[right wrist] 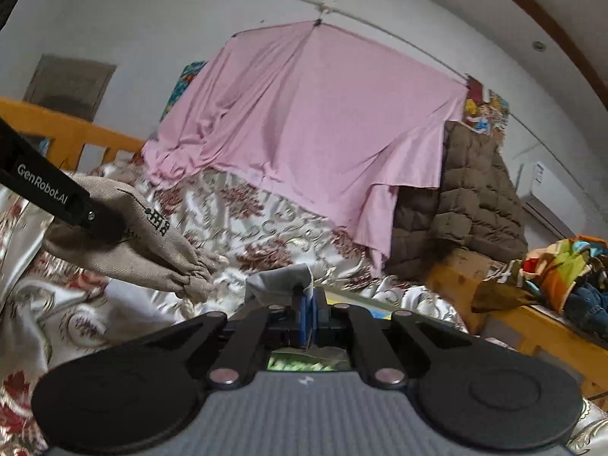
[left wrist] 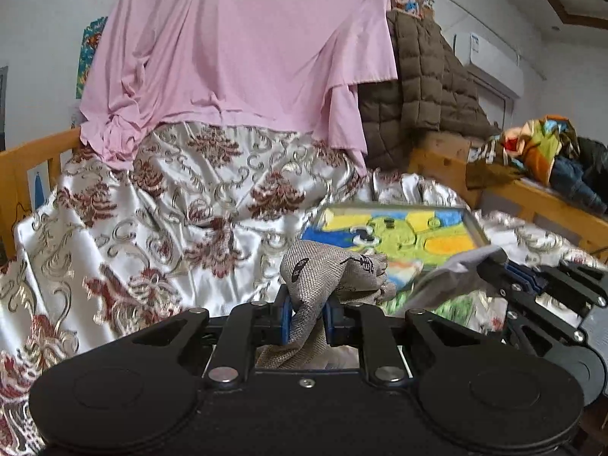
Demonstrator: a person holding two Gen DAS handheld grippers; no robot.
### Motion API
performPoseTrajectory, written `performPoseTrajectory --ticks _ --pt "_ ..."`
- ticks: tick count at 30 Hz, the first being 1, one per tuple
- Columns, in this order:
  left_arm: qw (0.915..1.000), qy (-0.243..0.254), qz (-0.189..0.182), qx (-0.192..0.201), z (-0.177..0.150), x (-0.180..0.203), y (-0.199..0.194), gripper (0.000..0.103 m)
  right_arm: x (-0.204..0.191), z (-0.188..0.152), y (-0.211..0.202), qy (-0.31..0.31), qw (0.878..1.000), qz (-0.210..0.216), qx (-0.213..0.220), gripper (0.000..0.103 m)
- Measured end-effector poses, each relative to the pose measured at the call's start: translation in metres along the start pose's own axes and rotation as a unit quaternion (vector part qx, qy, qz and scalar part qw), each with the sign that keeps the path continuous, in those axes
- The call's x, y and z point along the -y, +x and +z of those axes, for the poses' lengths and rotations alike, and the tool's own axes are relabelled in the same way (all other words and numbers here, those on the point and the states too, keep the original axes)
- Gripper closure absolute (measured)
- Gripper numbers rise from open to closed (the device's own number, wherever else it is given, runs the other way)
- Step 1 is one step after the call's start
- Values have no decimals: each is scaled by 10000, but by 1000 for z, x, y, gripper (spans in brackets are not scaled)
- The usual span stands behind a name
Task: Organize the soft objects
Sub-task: 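Lift the beige pouch with the left tool while the right tool grasps a grey cloth, then drop the pouch into the tray with the left tool while the right tool releases the cloth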
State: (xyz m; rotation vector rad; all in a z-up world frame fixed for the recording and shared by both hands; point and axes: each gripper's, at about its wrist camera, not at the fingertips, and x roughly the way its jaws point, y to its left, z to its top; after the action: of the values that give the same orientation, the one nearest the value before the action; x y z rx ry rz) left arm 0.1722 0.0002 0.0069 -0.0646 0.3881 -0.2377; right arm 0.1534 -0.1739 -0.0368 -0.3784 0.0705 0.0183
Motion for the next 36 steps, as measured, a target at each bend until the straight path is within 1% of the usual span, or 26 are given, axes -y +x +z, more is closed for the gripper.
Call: performPoseTrajectory --ticks 4,8,10,12,16,19,24,28,32,36 --pt "9998 -52 -5 173 22 12 8 85 23 10 7 224 9996 -103 160 100" --pt "9993 -236 -6 279 46 28 30 85 46 16 30 259 9987 -286 323 100" --pt "9990 -341 -1 297 57 37 46 85 61 18 48 332 9979 -429 357 100" --pt "9988 -417 -38 240 66 45 65 85 77 17 66 443 9974 -481 303 100" --pt "9993 -333 -49 144 77 63 106 85 108 9 98 861 9942 -608 199 100" --pt "9993 -362 -105 67 82 78 140 85 129 -4 116 1145 9912 -661 79 100" --pt "9989 -386 -259 -32 81 110 196 85 158 -28 142 1649 9841 -626 -231 100" --pt "9984 -425 -339 -162 73 133 233 85 175 -43 156 1884 9793 -546 -489 100" --pt "9973 -529 -313 -411 61 146 265 85 184 -55 170 2078 9740 -453 -774 100" --pt "9954 -611 -293 -676 51 148 283 85 189 -67 181 2228 9679 -366 -1105 100"
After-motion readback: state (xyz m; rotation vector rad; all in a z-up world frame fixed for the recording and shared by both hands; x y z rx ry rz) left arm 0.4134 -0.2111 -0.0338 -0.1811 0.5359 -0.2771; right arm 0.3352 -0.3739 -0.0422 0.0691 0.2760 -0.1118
